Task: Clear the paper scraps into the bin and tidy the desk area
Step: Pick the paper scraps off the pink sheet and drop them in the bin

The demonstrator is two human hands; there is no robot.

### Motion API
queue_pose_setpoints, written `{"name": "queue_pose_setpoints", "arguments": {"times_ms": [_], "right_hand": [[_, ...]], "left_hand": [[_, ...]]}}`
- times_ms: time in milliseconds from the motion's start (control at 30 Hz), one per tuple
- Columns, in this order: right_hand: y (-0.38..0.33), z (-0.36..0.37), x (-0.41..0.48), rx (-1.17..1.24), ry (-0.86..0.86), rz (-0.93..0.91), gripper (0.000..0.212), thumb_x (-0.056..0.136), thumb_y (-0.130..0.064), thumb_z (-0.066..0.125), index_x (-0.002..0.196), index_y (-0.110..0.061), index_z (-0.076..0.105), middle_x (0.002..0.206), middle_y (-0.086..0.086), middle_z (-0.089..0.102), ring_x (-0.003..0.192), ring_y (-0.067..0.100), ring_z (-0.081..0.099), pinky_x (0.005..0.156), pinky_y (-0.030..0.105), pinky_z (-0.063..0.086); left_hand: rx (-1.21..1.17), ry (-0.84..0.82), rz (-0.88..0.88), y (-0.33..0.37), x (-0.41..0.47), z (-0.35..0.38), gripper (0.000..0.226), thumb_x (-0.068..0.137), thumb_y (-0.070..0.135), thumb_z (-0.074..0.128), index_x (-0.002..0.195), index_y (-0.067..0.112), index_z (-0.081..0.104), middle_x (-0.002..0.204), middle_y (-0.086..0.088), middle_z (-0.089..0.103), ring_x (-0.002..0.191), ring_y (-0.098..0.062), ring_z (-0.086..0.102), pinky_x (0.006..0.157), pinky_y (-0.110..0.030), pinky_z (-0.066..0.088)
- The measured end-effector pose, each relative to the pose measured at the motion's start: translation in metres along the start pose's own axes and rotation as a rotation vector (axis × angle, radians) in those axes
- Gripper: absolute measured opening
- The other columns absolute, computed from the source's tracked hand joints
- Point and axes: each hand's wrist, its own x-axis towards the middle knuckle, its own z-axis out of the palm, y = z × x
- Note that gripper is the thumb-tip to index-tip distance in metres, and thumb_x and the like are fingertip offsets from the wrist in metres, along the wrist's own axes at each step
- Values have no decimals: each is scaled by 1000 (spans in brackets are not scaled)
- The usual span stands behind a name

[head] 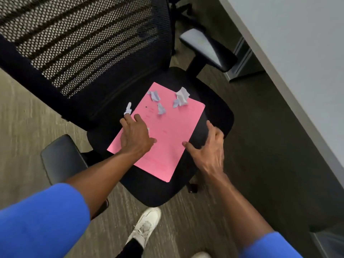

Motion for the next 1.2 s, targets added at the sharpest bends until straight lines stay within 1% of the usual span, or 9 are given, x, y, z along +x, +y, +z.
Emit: {"name": "queue_pose_setpoints", "arguments": {"times_ms": [133,300,367,567,667,767,933,1067,1200], "right_hand": [[-39,17,36,-114,-27,-44,123,69,-65,88,162,-40,12,173,7,6,158,35,22,112,62,46],[-74,38,77,-214,-77,-86,127,65,-69,89,163,-43,12,174,10,2,159,38,16,108,64,48],[-84,45,90,-250,-97,-88,131,62,-73,88,163,-44,11,174,11,0,159,39,14,107,63,48],[-107,67,122,-399,-148,-110,149,47,-79,90,163,-45,4,174,17,-12,161,44,4,118,64,38],[-115,78,134,-478,-180,-127,150,46,-80,90,163,-47,1,174,20,-11,160,47,4,123,65,29],[-118,87,140,-563,-232,-179,147,49,-82,87,163,-49,0,175,20,-4,159,48,9,124,62,23],[-120,96,141,-712,-263,-331,125,66,-78,81,164,-48,9,174,15,8,155,44,18,122,58,28],[-129,98,140,-762,-280,-428,121,72,-64,87,164,-50,10,173,16,10,152,44,21,116,60,36],[-139,103,137,-796,-306,-470,121,75,-47,91,163,-52,8,172,15,11,150,43,23,94,58,53]], "left_hand": [[34,-82,67,-10,19,7,103,69,45,96,145,5,39,154,-25,29,142,-41,35,106,-42,50],[-36,-55,197,-32,32,21,49,87,19,84,129,8,61,149,-20,36,135,-36,40,100,-37,50],[-77,5,237,-39,39,22,36,91,10,78,125,8,65,149,-18,37,135,-35,42,103,-37,50],[-145,196,268,-58,67,9,31,87,13,85,115,9,72,159,-14,33,139,-31,46,114,-40,50],[-209,143,212,-66,82,6,29,87,14,85,114,7,73,168,-16,26,148,-37,39,121,-47,43],[-273,51,177,-73,95,5,30,87,15,85,114,7,74,166,-16,34,148,-38,41,120,-48,42],[-313,33,183,-82,107,10,34,85,15,86,116,10,73,131,-13,61,123,-32,57,103,-40,50],[-350,49,190,-83,110,12,32,85,13,86,113,7,73,123,-13,66,114,-30,64,100,-42,55],[-363,65,171,-81,114,11,26,84,13,87,105,5,75,118,-12,68,106,-29,69,93,-44,59]]}}
